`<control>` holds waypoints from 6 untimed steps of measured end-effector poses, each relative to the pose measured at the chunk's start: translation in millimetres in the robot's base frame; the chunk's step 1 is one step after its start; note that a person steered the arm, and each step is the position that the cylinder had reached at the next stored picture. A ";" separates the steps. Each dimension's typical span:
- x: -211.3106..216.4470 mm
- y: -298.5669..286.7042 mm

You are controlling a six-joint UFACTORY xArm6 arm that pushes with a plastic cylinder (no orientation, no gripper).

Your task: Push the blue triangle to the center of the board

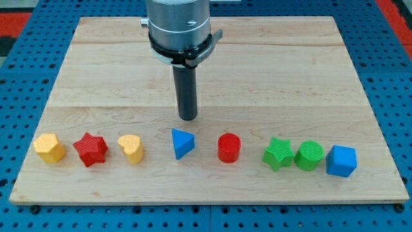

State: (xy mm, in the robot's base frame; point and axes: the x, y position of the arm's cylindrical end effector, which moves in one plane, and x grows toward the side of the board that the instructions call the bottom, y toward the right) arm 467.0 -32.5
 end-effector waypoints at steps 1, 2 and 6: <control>27.0 18.3; 42.8 42.9; 56.9 23.8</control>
